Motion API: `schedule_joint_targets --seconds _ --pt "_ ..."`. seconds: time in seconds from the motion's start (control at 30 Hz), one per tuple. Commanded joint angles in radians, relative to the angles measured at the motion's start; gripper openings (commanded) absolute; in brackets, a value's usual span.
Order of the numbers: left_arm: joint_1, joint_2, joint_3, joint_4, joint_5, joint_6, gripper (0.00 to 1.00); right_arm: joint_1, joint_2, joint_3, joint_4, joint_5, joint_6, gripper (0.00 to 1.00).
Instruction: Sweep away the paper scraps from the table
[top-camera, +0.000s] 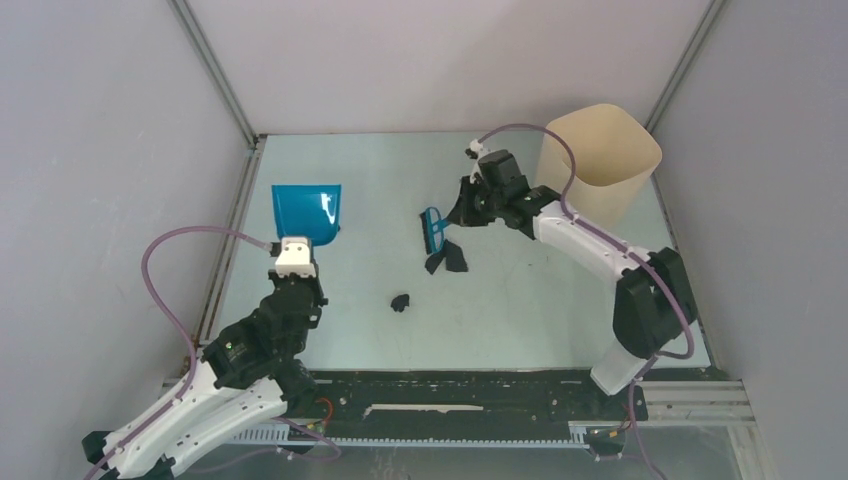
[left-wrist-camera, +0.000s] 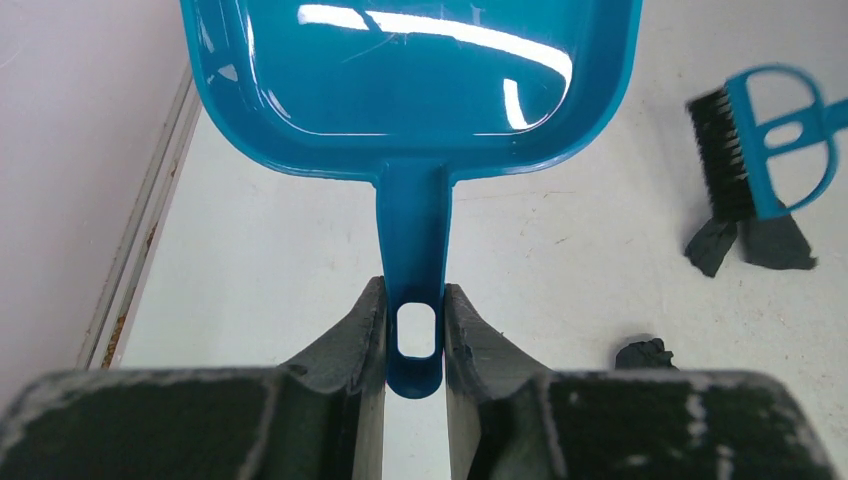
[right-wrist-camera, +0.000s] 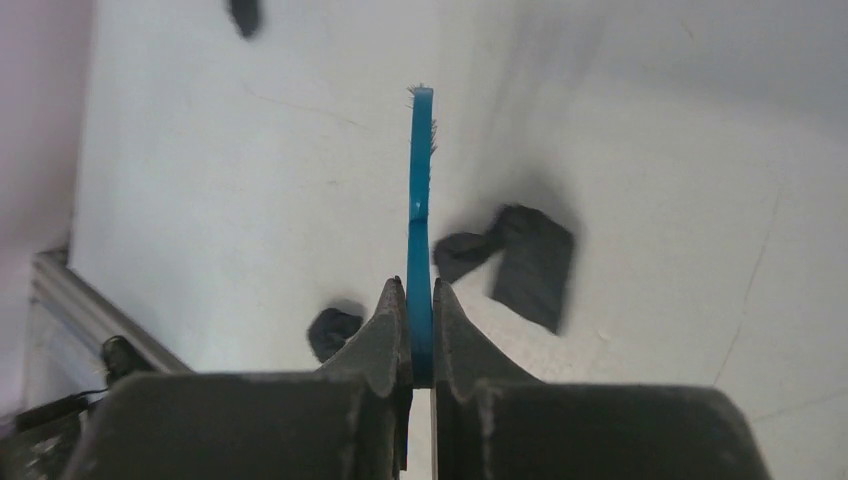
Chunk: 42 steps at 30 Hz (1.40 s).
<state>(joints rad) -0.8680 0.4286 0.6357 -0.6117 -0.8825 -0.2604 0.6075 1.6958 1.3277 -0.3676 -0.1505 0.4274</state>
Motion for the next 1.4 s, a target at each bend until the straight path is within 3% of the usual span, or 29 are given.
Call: schedule_joint_targets --seconds 0.0,0.17,0.53,0.77,0.93,1.17,1.37 --pt "0.017 0.006 0.001 0.03 0.017 0.016 0.0 0.02 -0.097 0.004 0.144 -0.179 -0.067 0.0" --pt "0.021 0.009 0.001 0.029 0.014 0.015 0.0 0.072 0.011 0.118 0.177 -0.169 -0.048 0.0" --pt "0.025 -0.02 -0.005 0.014 -0.027 -0.019 0.0 0.098 0.531 0.622 0.206 -0.341 0.204 0.0" --pt "0.024 -0.008 -0.007 0.017 -0.044 -0.023 0.0 0.088 0.791 0.863 0.3 -0.417 0.487 0.0" --pt "0.025 0.013 -0.002 0.016 -0.042 -0.024 0.0 0.085 0.894 0.995 0.263 -0.295 0.557 0.0" --pt "0.023 -0.027 -0.02 0.057 0.057 0.038 0.0 0.071 0.851 0.93 0.1 -0.191 0.611 0.0" --pt "0.024 0.002 0.005 0.041 0.096 0.031 0.0 0.05 0.66 0.63 0.044 -0.211 0.566 0.0"
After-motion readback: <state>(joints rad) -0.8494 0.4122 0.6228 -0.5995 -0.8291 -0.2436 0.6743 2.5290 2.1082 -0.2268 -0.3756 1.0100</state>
